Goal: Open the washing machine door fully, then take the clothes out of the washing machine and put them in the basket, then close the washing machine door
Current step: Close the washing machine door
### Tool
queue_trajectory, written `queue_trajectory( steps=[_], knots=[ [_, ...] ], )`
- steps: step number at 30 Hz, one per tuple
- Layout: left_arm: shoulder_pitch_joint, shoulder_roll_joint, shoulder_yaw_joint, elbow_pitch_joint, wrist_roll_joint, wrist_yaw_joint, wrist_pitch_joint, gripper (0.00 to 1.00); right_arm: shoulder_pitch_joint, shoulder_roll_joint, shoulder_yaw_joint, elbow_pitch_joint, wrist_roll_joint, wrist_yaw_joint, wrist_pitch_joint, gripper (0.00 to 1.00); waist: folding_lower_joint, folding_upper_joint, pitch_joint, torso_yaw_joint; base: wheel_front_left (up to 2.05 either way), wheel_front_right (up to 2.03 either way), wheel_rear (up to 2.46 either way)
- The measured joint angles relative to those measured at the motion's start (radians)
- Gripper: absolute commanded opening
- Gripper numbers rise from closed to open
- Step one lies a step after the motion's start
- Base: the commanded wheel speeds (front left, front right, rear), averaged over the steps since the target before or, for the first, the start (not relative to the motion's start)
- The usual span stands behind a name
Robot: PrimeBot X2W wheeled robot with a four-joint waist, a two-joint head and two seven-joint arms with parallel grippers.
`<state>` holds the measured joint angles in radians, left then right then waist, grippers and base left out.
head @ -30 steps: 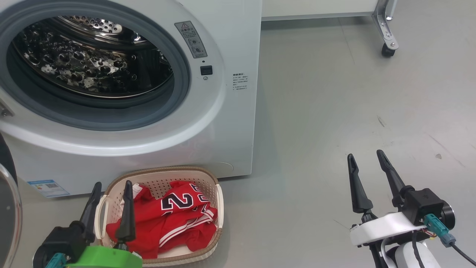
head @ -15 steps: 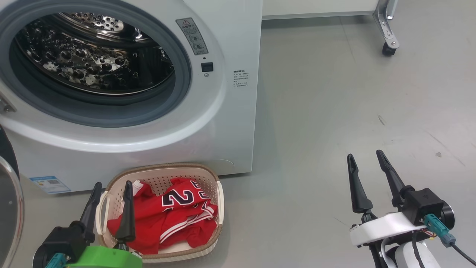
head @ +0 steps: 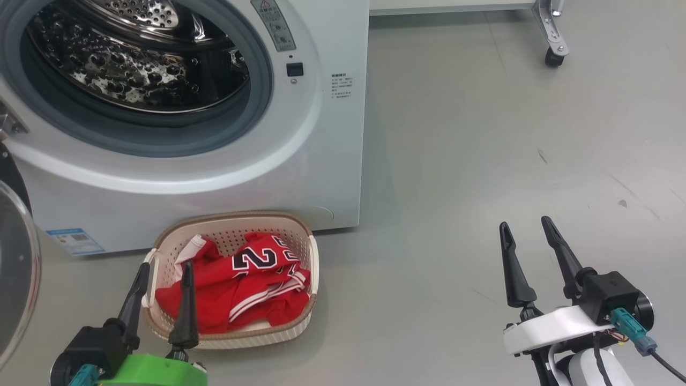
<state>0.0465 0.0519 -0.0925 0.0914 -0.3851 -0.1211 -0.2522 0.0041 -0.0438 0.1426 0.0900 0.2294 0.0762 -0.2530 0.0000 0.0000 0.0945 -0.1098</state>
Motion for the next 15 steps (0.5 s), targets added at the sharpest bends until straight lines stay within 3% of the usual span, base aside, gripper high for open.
queue_trajectory(
  steps=[15],
  knots=[
    [-0.001,0.001,-0.010,0.001,0.008,0.000,0.000,1.00,0.000,0.000,0.002,0.009,0.001,0.000,0.000,1.00,0.0000,0.0000,-0.001,0.012,-1.38,1.38,0.00]
  ],
)
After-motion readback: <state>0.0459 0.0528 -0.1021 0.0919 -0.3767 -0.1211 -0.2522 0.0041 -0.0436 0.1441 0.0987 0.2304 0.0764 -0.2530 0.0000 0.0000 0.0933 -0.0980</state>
